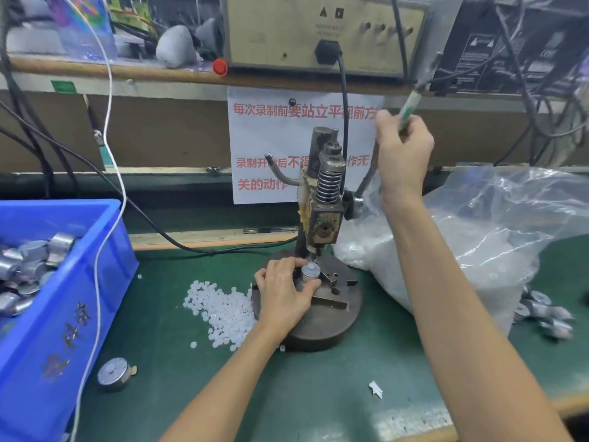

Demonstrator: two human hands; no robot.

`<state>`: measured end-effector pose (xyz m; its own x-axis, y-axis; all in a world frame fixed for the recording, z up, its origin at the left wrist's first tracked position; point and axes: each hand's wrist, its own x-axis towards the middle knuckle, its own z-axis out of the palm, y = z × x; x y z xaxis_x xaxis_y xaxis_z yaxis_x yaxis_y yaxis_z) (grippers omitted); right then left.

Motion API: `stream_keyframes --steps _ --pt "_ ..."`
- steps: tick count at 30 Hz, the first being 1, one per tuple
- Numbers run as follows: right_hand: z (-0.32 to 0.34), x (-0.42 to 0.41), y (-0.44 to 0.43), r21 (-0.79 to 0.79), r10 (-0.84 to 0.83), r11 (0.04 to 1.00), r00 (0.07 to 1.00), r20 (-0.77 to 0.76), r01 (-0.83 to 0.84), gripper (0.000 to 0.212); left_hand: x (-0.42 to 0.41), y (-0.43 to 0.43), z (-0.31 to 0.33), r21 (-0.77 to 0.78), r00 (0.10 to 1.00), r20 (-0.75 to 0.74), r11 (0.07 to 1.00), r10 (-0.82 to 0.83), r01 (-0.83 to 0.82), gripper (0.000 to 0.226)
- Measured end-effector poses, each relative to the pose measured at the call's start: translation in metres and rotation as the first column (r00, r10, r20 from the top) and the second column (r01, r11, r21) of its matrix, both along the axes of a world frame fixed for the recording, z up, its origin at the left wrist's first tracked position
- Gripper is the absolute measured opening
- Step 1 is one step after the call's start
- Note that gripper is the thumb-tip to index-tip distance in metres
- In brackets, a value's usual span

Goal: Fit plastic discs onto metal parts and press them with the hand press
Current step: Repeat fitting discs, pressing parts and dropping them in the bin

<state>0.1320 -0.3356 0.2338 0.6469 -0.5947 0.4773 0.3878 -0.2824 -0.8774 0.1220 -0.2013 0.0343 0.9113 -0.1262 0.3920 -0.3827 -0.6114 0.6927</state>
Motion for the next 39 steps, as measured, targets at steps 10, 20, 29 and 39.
stream_keyframes --steps 10,20,29,39 --pt "-0.060 -0.039 0.013 0.059 -0.012 0.998 0.946 0.324 -0.007 0.032 0.002 0.000 -0.003 -0.023 1.000 0.014 1.000 0.016 -0.016 0.033" --pt "0.003 0.019 -0.003 -0.096 -0.083 0.992 0.994 -0.067 0.076 0.024 0.000 -0.001 -0.001 -0.007 1.000 0.010 1.000 0.018 -0.018 0.032" --pt "-0.150 -0.055 0.016 -0.031 -0.002 0.999 0.965 -0.263 -0.007 0.017 0.001 -0.001 0.000 0.012 0.999 0.029 0.999 0.029 -0.030 0.033" --pt "-0.179 -0.094 0.005 -0.021 0.253 0.949 0.802 -0.540 -0.314 0.017 -0.050 0.002 -0.002 0.035 0.966 0.257 0.999 -0.011 0.002 0.032"
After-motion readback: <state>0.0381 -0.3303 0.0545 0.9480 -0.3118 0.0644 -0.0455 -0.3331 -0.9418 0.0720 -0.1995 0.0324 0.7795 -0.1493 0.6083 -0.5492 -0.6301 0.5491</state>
